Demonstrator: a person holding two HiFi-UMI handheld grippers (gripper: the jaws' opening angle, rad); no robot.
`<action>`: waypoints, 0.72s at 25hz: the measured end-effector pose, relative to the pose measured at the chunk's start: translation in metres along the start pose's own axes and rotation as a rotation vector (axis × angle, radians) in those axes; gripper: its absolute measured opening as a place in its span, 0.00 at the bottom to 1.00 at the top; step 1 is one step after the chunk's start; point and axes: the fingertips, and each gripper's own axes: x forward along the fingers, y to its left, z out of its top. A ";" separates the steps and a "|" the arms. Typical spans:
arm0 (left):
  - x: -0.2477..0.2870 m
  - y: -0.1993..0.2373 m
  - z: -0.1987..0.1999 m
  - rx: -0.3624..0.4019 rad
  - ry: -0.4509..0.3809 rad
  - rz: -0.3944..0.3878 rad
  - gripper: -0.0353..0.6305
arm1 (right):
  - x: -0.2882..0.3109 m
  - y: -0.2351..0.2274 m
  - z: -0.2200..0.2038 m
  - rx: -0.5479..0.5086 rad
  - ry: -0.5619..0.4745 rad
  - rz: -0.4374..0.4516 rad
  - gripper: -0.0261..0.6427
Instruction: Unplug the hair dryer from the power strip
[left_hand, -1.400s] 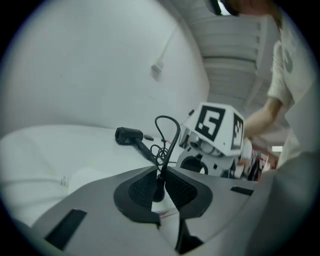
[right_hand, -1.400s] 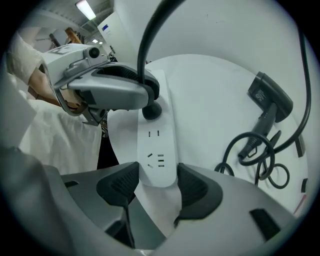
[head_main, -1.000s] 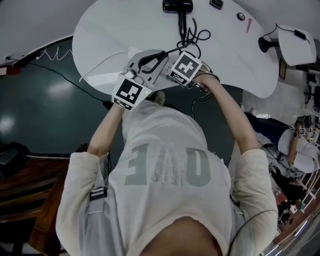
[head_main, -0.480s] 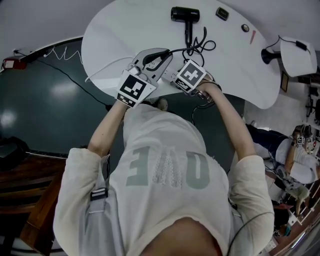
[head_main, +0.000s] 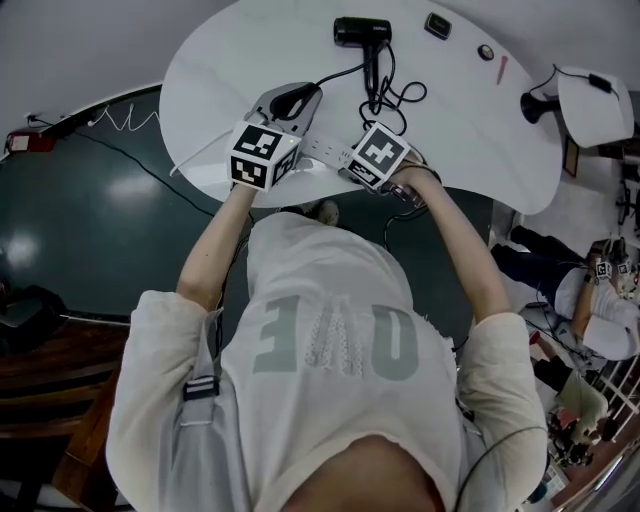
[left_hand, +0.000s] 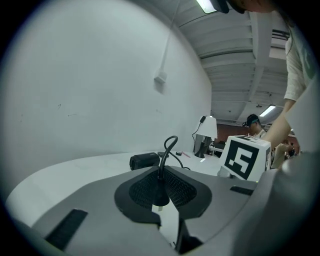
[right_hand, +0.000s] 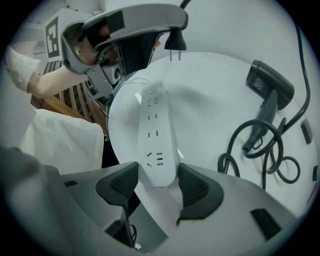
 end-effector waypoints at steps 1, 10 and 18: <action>0.003 0.004 -0.004 -0.008 0.014 0.006 0.12 | 0.000 0.000 0.000 0.001 0.001 0.001 0.42; 0.021 0.026 -0.024 -0.027 0.039 0.046 0.12 | 0.000 0.001 0.001 0.002 -0.007 0.001 0.42; 0.025 0.030 -0.040 -0.072 0.068 0.041 0.12 | 0.000 0.001 0.000 0.005 -0.005 0.002 0.42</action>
